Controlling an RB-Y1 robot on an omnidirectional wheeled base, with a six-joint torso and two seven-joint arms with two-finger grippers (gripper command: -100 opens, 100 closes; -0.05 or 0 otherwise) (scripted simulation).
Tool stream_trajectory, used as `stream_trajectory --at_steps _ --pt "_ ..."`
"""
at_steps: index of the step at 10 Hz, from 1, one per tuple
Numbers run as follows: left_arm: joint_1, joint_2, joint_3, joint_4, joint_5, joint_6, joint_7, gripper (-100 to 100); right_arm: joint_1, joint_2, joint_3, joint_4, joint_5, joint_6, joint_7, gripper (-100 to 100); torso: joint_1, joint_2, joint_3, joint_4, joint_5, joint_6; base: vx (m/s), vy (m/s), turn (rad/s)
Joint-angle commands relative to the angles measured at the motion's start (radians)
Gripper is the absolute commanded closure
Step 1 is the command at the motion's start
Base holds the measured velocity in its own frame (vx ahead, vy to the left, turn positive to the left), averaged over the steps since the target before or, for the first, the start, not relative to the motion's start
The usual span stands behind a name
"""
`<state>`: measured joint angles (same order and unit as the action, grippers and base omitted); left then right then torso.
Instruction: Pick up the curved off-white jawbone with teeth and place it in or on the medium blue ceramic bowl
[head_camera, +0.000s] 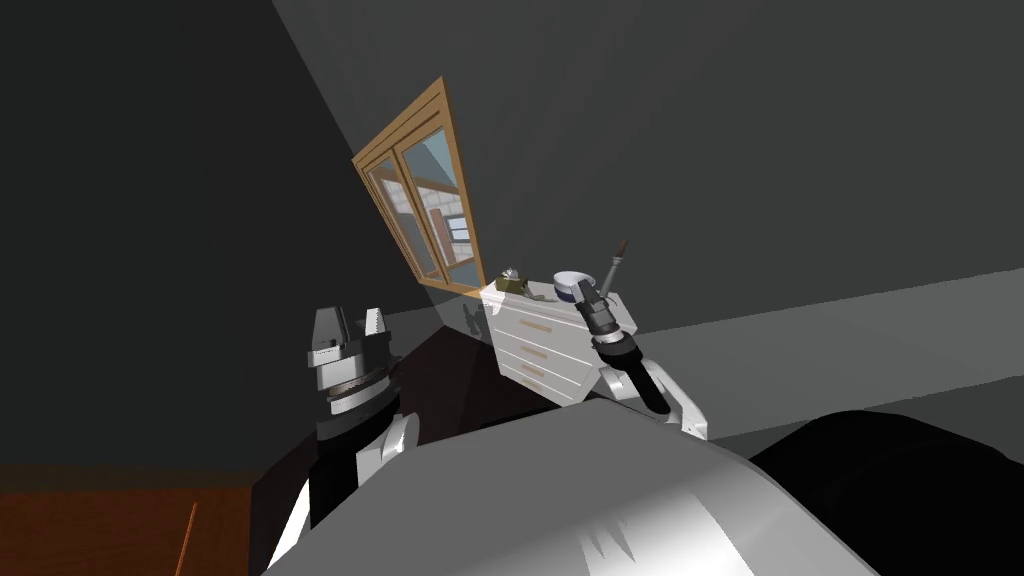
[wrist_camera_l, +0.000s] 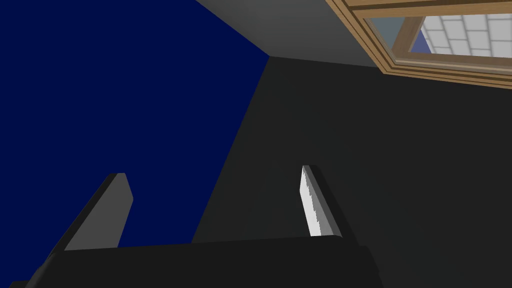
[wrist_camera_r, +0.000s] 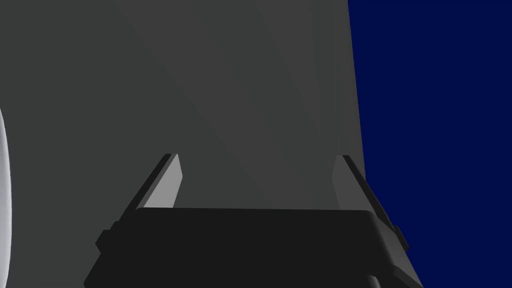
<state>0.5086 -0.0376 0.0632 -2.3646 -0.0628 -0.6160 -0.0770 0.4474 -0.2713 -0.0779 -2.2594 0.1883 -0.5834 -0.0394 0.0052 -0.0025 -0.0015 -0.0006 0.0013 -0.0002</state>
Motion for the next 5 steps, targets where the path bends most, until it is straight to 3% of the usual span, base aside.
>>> stream_trajectory --at_steps 1,5 --pt "0.0 0.0 0.0 0.0 0.0 0.0 0.0 0 -0.008 -0.05 -0.024 0.026 0.03 -0.012 0.009 -100 0.0 0.0 0.0 0.0 0.0 0.0 0.03 0.081 -0.074" --pt "0.0 0.0 0.0 0.0 0.0 0.0 0.0 0 -0.018 -0.153 -0.068 0.074 0.078 -0.033 0.024 -100 0.001 0.001 0.001 0.0 0.0 0.0 0.018 0.09 -0.091"
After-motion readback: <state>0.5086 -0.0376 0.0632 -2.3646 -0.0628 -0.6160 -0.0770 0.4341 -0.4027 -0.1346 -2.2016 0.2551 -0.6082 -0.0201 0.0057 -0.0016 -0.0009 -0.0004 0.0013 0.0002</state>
